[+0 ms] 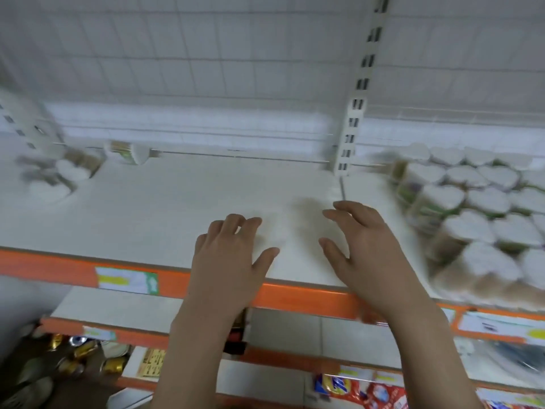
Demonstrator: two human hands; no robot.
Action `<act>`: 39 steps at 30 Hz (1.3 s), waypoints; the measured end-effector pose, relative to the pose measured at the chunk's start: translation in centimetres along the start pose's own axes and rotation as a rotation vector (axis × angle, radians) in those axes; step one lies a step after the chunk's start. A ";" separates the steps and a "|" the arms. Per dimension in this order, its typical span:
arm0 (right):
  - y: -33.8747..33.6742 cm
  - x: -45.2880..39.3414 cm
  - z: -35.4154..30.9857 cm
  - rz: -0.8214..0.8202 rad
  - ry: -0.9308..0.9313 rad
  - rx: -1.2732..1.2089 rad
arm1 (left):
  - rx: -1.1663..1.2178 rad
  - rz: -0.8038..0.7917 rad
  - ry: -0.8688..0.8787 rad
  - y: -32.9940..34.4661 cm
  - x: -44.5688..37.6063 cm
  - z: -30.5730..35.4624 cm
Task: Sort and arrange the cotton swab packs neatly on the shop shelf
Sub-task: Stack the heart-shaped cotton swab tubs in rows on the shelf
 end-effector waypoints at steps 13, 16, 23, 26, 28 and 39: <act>10.8 -5.6 -14.9 -0.185 -0.025 0.015 | -0.039 -0.091 -0.234 -5.9 1.4 -21.8; 12.1 -6.7 -16.2 -0.204 -0.060 0.027 | -0.047 -0.102 -0.277 -5.9 1.4 -23.5; 14.8 -9.3 -19.0 -0.282 -0.156 0.035 | -0.074 -0.066 -0.370 -7.6 1.9 -27.1; 15.9 -10.5 -20.7 -0.295 -0.204 0.035 | -0.091 -0.026 -0.400 -9.2 2.2 -29.4; 16.6 -11.2 -22.1 -0.297 -0.234 0.040 | -0.108 -0.012 -0.407 -10.3 2.3 -31.3; 22.3 -16.2 -34.5 -0.304 -0.361 -0.016 | -0.215 -0.057 -0.317 -14.8 -1.7 -45.4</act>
Point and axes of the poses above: each hand's wrist, its own x-axis away from the middle knuckle, its own y-axis out of the palm, z = x × y, the point moved 4 cm from there along -x, towards the middle knuckle, and after that the axes turned 6 degrees about y, right-handed, at the moved point
